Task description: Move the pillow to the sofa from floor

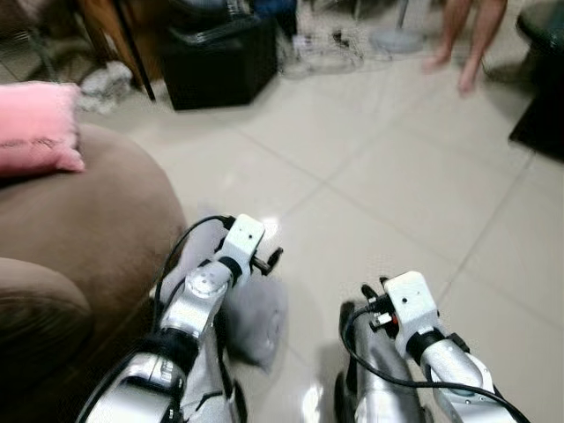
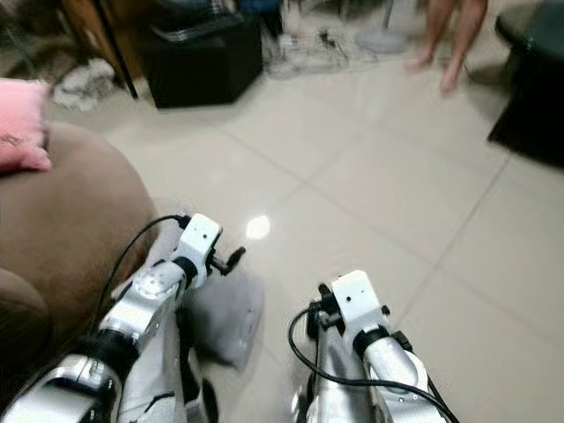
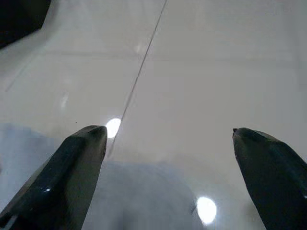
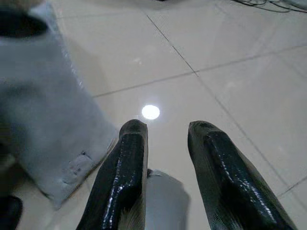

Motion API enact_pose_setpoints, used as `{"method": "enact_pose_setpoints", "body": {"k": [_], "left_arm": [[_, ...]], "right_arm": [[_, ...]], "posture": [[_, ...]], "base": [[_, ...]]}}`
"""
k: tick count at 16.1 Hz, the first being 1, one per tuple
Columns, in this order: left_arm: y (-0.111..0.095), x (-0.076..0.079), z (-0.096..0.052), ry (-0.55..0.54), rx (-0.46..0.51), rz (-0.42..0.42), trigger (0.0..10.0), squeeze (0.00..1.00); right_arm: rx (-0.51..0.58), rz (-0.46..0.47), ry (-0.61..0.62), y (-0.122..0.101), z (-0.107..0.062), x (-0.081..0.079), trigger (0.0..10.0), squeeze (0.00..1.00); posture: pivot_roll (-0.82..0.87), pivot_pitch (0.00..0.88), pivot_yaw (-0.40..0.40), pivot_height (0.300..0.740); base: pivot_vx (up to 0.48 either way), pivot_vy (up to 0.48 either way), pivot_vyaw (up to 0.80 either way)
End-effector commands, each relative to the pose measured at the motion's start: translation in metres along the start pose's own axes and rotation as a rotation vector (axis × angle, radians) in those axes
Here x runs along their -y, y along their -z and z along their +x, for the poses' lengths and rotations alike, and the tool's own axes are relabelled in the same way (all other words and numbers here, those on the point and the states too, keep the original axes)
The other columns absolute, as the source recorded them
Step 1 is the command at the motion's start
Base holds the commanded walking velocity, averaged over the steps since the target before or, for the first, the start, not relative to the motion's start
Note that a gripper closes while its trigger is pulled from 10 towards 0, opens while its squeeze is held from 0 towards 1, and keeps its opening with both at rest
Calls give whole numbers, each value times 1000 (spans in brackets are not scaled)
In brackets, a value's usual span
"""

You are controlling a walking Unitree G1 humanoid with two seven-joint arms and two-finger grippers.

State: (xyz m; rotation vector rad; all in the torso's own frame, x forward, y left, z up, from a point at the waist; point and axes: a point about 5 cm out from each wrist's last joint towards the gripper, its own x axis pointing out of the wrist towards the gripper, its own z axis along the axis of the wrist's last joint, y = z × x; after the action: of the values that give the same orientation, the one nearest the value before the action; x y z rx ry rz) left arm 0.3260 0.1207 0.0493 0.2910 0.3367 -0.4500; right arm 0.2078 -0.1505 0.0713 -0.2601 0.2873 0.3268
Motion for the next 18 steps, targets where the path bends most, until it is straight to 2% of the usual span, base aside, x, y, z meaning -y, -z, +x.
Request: {"method": "enact_pose_setpoints", "body": {"k": [1,2,5,8,9,10,11,12,14,16,17,18], "left_arm": [[2,-15,0,-79,-24,14,10000,1000],[-1,-27,1,-160,-37,10,10000,1000],[-1,-54,-2,-330,-78,-26,10000,1000],[4,-64,-6,-366,-125,-7,10000,1000],[7,-75,-10,-417,-163,-2,10000,1000],[8,-79,-12,-437,-171,-3,10000,933],[8,-82,-13,-449,-176,6,10000,525],[7,-88,-15,-475,-186,33,10000,0],[7,-95,-18,-524,-210,102,10000,0],[5,-92,-15,-501,-215,110,10000,0],[4,-86,-12,-461,-215,120,9020,0],[4,-80,-9,-426,-218,127,4745,0]], "right_arm": [[20,16,-17,-5,-2,-4,10000,0],[27,23,-14,-7,-1,-2,10000,0],[37,16,-11,-11,-1,2,10000,0],[44,7,-27,-15,0,1,10000,0],[62,8,-32,-20,4,2,10000,0],[69,6,-33,-22,4,2,10000,0],[73,5,-33,-24,4,2,10000,0],[80,2,-27,-25,4,2,10000,0],[87,0,-21,-27,3,3,10000,0],[83,-1,-27,-26,1,2,10000,0],[78,-2,-31,-25,1,0,10000,0],[76,-2,-35,-25,0,-3,10000,0]], "posture": [[-89,230,74,500],[-80,265,86,500],[-73,299,100,500],[-69,319,109,500],[-64,338,119,500],[-62,344,123,500],[-59,348,127,500],[-58,353,132,500],[-59,357,139,500],[-55,367,147,500],[-53,375,152,500],[-51,379,155,500]], "base": [[0,0,0],[0,0,0],[0,0,0],[0,0,0],[0,0,0],[0,0,0],[0,0,0],[0,0,0],[0,0,0],[0,0,0],[0,0,0],[0,0,0]]}}
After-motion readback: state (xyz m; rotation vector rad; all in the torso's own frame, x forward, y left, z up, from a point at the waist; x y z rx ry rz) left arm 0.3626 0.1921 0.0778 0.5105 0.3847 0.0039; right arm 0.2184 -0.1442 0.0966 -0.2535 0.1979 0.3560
